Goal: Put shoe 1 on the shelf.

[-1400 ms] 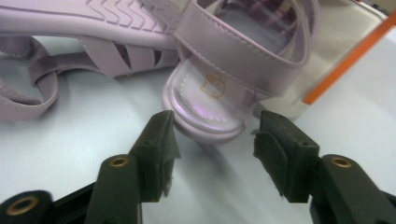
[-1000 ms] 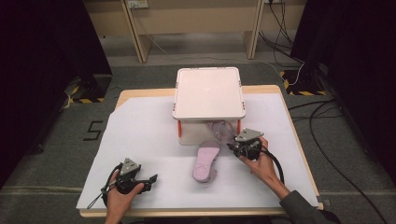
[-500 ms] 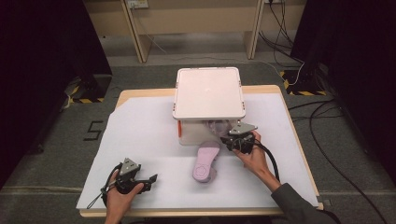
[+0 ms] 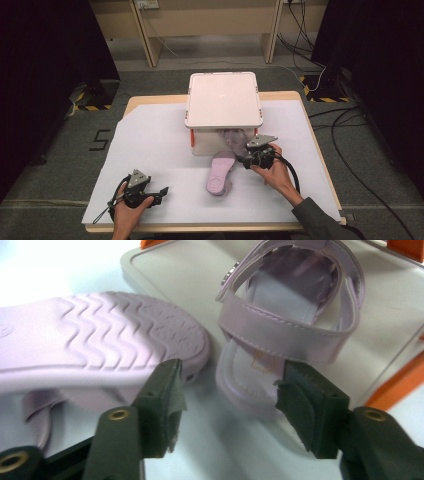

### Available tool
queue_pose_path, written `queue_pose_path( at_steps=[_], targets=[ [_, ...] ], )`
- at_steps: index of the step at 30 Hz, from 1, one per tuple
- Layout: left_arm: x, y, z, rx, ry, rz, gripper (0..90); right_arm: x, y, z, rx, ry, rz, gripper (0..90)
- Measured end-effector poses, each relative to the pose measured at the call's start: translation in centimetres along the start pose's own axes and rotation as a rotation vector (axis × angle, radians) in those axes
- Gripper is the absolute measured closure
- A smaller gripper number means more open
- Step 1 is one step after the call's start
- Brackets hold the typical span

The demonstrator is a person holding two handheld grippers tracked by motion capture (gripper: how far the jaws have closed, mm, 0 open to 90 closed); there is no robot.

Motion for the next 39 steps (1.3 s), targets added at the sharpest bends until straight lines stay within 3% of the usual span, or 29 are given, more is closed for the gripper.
queue_pose_path(
  at_steps=[3, 9, 17, 20, 25, 29, 39],
  targets=[
    [0.0, 0.0, 0.0, 0.000, 0.001, -0.001, 18.1, 0.5, -0.2, -0.2, -0.009, 0.009, 0.005, 40.7],
    [0.1, 0.0, 0.0, -0.002, 0.002, 0.000, 18.1, 1.8, -0.7, -0.9, 0.017, 0.017, 0.017, 41.1],
    [0.1, 0.0, 0.0, -0.004, 0.001, 0.000, 18.1, 3.4, -1.6, -2.3, -0.030, 0.054, 0.033, 38.1],
    [0.1, 0.0, 0.0, 0.002, 0.003, 0.001, 18.1, 4.3, -2.5, -2.5, -0.069, 0.099, 0.055, 35.0],
    [0.1, -0.1, 0.1, 0.003, 0.002, 0.001, 18.0, 4.9, -3.5, -2.6, -0.075, 0.124, 0.077, 34.5],
    [0.1, -0.2, 0.1, 0.007, 0.005, 0.005, 18.0, 5.3, -4.8, -2.9, -0.096, 0.145, 0.140, 34.0],
    [0.1, -0.2, 0.1, 0.010, 0.004, 0.006, 18.1, 4.5, -7.2, -3.9, -0.045, 0.104, 0.200, 30.0]
  ],
)
Point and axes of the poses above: each handheld gripper's, and its own axes: x roughly backward along the jaws, z roughly out of its top, y roughly to its right, the point moved 2 cm from there along -x, roughly forward along the jaws, and after that the axes turned 10 degrees about -y, right-handed, at the moved point
